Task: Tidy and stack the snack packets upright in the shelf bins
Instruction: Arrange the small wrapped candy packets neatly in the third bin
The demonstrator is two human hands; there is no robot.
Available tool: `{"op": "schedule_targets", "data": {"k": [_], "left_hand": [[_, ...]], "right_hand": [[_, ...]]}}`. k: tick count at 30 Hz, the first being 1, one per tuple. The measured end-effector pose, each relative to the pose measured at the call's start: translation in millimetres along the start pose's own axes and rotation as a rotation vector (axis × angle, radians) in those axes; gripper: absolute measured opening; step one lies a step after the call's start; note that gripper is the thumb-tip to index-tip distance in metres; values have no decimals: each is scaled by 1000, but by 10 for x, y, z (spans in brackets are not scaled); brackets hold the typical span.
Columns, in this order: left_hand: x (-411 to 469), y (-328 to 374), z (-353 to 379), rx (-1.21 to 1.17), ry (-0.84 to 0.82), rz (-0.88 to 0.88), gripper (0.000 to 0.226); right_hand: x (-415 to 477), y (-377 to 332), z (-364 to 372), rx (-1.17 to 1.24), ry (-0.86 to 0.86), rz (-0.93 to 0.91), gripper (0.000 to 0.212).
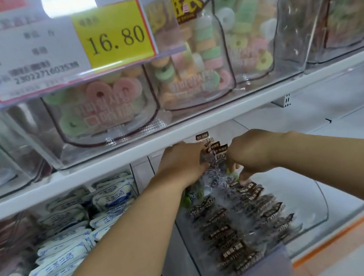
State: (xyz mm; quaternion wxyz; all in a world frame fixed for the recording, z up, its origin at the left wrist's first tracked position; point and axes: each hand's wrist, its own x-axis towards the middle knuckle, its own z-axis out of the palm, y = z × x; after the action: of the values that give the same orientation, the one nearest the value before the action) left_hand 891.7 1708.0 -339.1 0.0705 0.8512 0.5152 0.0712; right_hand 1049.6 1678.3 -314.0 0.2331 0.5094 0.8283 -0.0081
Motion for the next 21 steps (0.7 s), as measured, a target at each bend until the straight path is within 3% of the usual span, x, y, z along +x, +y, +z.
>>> {"op": "schedule_targets", "data": {"k": [9, 14, 21], "left_hand": [[-1, -41, 22, -4, 27, 22, 21], [0, -29, 19, -17, 23, 24, 28], [5, -27, 30, -54, -7, 6, 28]], "right_hand": [[-56, 43, 58, 49, 10, -36, 45], [-54, 6, 112, 3, 134, -33, 28], [51, -85, 122, 6, 42, -47, 28]]}}
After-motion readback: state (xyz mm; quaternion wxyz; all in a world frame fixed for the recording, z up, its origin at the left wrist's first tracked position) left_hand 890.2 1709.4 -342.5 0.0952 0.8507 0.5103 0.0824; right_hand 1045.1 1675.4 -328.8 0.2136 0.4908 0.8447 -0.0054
